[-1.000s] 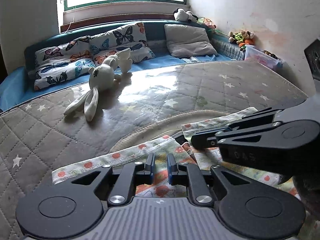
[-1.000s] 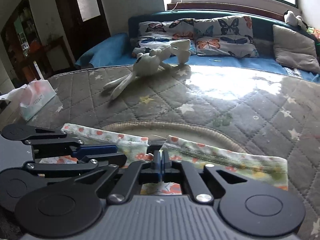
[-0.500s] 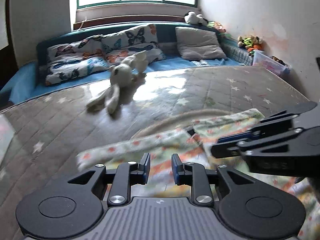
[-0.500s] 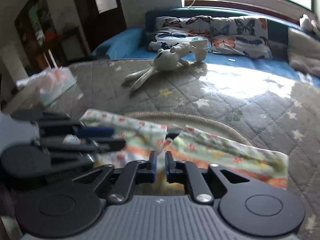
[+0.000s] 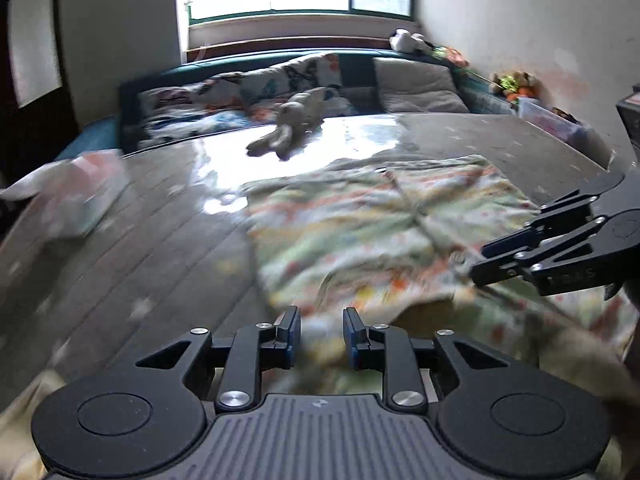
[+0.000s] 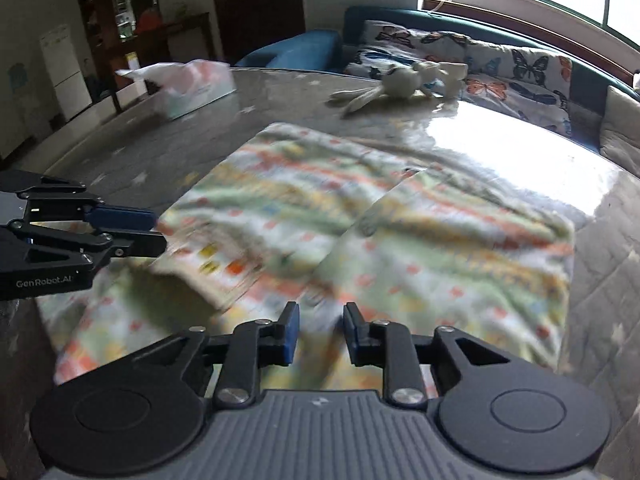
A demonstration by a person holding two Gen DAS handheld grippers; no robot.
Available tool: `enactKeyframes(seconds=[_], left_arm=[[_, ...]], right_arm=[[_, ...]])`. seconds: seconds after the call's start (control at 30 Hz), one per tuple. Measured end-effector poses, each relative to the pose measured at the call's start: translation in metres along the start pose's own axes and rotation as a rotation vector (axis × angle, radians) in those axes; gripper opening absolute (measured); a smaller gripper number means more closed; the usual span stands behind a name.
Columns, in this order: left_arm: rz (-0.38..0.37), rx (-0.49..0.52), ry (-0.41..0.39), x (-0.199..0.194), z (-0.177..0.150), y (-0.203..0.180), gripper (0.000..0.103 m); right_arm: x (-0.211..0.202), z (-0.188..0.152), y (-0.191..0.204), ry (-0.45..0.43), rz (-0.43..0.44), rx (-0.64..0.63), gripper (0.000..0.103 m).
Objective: Fold clothes
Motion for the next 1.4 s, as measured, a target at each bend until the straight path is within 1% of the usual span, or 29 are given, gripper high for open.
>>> enactKeyframes(seconds=[0.13,0.2,0.27,0.33,0.43,0.53,0.57,0.67,0.7,0.77,0.8,0.83,0.87,0.9,0.97,1.0,1.03,1.07,1.1,1.13,1.17,1.23,1.27,1.3,1.33,1.37,1.4], left_arm=[[0.053,-0.086,-0.005,-0.024,-0.024,0.027,0.026],[0.085,-0.136,-0.007,-0.035,-0.036,0.043,0.028],[0.12,-0.177,0.009,-0.039,-0.048,0.061,0.029],[0.173,-0.206,0.022,-0.042,-0.06,0.08,0.029],[0.241,-0.267,0.024,-0.052,-0.069,0.107,0.029],[0.3,-0.359,0.025,-0.062,-0.069,0.136,0.029],[0.316,-0.371,0.01,-0.066,-0.067,0.145,0.029],[0.346,-0.334,-0.035,-0.072,-0.047,0.16,0.03],[0.356,-0.322,-0.05,-0.073,-0.041,0.164,0.035],[0.385,-0.272,-0.043,-0.068,-0.032,0.171,0.041],[0.399,-0.247,-0.04,-0.065,-0.027,0.174,0.049],[0.372,-0.235,-0.015,-0.058,-0.026,0.176,0.06],[0.345,-0.222,0.01,-0.052,-0.025,0.177,0.061],[0.345,-0.232,0.035,-0.046,-0.027,0.181,0.061],[0.318,-0.241,0.086,-0.035,-0.034,0.187,0.06],[0.319,-0.26,0.106,-0.032,-0.038,0.189,0.052],[0.312,-0.267,0.121,-0.029,-0.043,0.191,0.039],[0.304,-0.274,0.137,-0.026,-0.048,0.192,0.032],[0.3,-0.276,0.127,-0.029,-0.049,0.191,0.015],[0.296,-0.279,0.116,-0.032,-0.049,0.191,0.011],[0.292,-0.281,0.106,-0.035,-0.05,0.19,0.01],[0.376,-0.277,0.035,-0.05,-0.046,0.195,0.01],[0.416,-0.302,-0.006,-0.06,-0.045,0.2,0.01],[0.436,-0.343,-0.031,-0.066,-0.045,0.204,0.01],[0.438,-0.394,-0.049,-0.071,-0.048,0.208,0.01],[0.439,-0.409,-0.042,-0.071,-0.051,0.209,0.011],[0.46,-0.399,-0.023,-0.068,-0.056,0.209,0.014]], right_arm=[[-0.008,-0.013,0.018,-0.006,-0.012,-0.054,0.033],[-0.012,-0.02,0.023,-0.005,-0.012,-0.061,0.034],[-0.015,-0.024,0.024,-0.01,-0.021,-0.064,0.034],[-0.018,-0.028,0.021,-0.015,-0.025,-0.049,0.034],[-0.022,-0.032,0.015,-0.02,-0.031,-0.019,0.036],[-0.025,-0.035,0.013,-0.023,-0.035,-0.008,0.036],[-0.026,-0.036,0.013,-0.023,-0.037,-0.005,0.036],[-0.028,-0.038,0.01,-0.024,-0.042,0.006,0.036],[-0.028,-0.038,0.01,-0.024,-0.043,0.009,0.036],[-0.029,-0.039,0.009,-0.026,-0.045,0.014,0.037],[-0.029,-0.039,0.009,-0.028,-0.047,0.017,0.037],[-0.03,-0.04,0.008,-0.029,-0.048,0.019,0.038],[-0.03,-0.04,0.008,-0.031,-0.049,0.021,0.038],[-0.031,-0.04,0.008,-0.032,-0.049,0.023,0.038],[-0.032,-0.041,0.007,-0.033,-0.052,0.025,0.038],[-0.033,-0.042,0.007,-0.033,-0.055,0.026,0.038],[-0.033,-0.042,0.006,-0.034,-0.057,0.029,0.038],[-0.034,-0.043,0.005,-0.037,-0.059,0.033,0.039],[-0.035,-0.043,0.003,-0.04,-0.062,0.039,0.039],[-0.037,-0.043,0.002,-0.044,-0.064,0.045,0.039],[-0.038,-0.044,0.0,-0.049,-0.068,0.052,0.039],[-0.042,-0.044,-0.004,-0.061,-0.078,0.064,0.039],[-0.043,-0.044,-0.006,-0.065,-0.081,0.07,0.039],[-0.045,-0.045,-0.008,-0.069,-0.083,0.078,0.04],[-0.046,-0.046,-0.011,-0.072,-0.086,0.088,0.042],[-0.047,-0.047,-0.013,-0.075,-0.089,0.095,0.044],[-0.047,-0.049,-0.015,-0.077,-0.092,0.102,0.044]])
Point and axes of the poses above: each gripper's, at about its wrist camera, not at the fingertips, and x roughly the way its jaws point, y to its left, z to its top, the point moved 8 cm from there along x, roughly the way its jaws point, and after that the axes turned 7 degrees about z, right-handed, at the moved point
